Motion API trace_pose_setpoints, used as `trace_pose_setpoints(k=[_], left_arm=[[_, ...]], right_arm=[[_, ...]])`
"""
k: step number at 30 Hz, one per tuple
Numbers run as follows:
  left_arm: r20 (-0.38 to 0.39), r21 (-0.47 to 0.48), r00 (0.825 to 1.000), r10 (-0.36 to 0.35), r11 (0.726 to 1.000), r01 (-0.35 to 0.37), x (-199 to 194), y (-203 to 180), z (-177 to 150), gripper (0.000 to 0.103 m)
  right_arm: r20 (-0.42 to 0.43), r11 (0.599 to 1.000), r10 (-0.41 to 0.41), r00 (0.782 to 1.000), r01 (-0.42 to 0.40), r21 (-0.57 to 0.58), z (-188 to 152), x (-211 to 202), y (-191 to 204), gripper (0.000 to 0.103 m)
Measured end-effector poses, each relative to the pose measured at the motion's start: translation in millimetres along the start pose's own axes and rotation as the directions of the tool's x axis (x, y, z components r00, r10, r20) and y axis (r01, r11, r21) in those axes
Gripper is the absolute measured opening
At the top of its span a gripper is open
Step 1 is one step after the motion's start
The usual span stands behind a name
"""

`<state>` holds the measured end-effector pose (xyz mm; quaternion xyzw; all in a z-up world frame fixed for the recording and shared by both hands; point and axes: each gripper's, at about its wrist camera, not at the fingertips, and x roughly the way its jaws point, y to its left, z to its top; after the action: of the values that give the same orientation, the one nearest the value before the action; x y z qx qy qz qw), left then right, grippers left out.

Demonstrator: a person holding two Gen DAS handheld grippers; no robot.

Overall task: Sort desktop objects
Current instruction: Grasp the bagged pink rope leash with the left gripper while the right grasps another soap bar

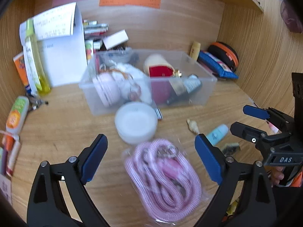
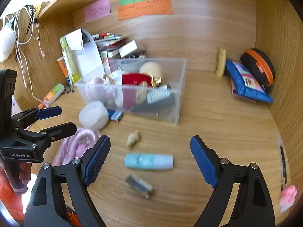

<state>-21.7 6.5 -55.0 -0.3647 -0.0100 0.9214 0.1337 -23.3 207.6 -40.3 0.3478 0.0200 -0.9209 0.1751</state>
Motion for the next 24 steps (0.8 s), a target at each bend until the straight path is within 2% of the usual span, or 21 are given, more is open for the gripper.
trace_pose_setpoints(k=[6, 15, 24], left_arm=[[-0.075, -0.056, 0.997, -0.010, 0.998, 0.006, 12.3, -2.6, -15.5, 0.094], [-0.149, -0.075, 0.989, -0.013, 0.997, 0.002, 23.0, -10.7, -33.8, 0.094], [-0.112, -0.001, 0.990, 0.086, 0.996, -0.086, 26.1, -25.6, -44.3, 0.101]], right_arm=[[-0.016, 1.000, 0.012, 1.000, -0.013, -0.014, -17.2, -1.5, 2.5, 0.084], [-0.052, 0.999, -0.002, 0.999, 0.004, 0.031, -38.2, 14.1, -1.4, 0.083], [-0.049, 0.999, -0.035, 0.998, 0.037, 0.032, -46.3, 15.8, 5.6, 0.082]])
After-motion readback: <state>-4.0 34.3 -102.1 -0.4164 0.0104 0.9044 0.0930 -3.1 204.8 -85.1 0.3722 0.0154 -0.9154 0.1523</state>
